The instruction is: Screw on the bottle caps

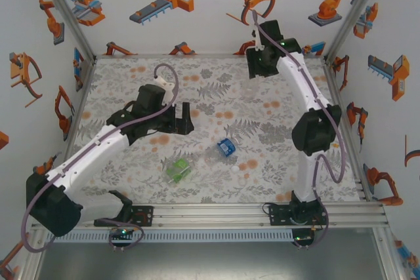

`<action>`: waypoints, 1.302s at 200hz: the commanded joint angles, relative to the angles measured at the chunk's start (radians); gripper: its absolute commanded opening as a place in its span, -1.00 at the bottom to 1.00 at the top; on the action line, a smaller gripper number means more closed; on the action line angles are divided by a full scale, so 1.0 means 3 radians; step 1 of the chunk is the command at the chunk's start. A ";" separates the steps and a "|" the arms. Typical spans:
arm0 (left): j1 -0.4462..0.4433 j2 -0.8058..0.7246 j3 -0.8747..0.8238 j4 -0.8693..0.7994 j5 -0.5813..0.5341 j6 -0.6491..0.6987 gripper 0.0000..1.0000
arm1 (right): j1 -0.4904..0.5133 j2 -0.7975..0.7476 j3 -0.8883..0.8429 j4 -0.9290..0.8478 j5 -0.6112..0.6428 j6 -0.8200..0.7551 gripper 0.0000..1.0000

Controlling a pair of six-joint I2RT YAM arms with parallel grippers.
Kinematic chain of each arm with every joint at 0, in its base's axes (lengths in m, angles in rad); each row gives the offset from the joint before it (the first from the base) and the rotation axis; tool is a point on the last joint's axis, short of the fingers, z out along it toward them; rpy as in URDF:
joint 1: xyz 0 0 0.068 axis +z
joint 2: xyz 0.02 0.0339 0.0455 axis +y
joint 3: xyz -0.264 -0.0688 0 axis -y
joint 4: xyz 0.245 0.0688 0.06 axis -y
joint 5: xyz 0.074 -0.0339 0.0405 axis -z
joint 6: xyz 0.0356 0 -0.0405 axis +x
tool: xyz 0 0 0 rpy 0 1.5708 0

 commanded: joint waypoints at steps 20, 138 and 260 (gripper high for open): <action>-0.0245 0.0381 0.0289 -0.0164 0.0064 0.0187 0.94 | -0.0012 -0.0729 -0.0852 0.0209 0.0050 0.0048 0.10; -0.0882 0.1337 0.0849 -0.0184 -0.0225 0.0237 0.94 | -0.0023 -0.2197 -0.2969 0.0692 0.0068 0.0363 0.11; -0.1086 0.2015 0.0728 -0.0014 0.0381 0.0478 0.89 | -0.0023 -0.2605 -0.3513 0.0726 -0.0071 0.0528 0.11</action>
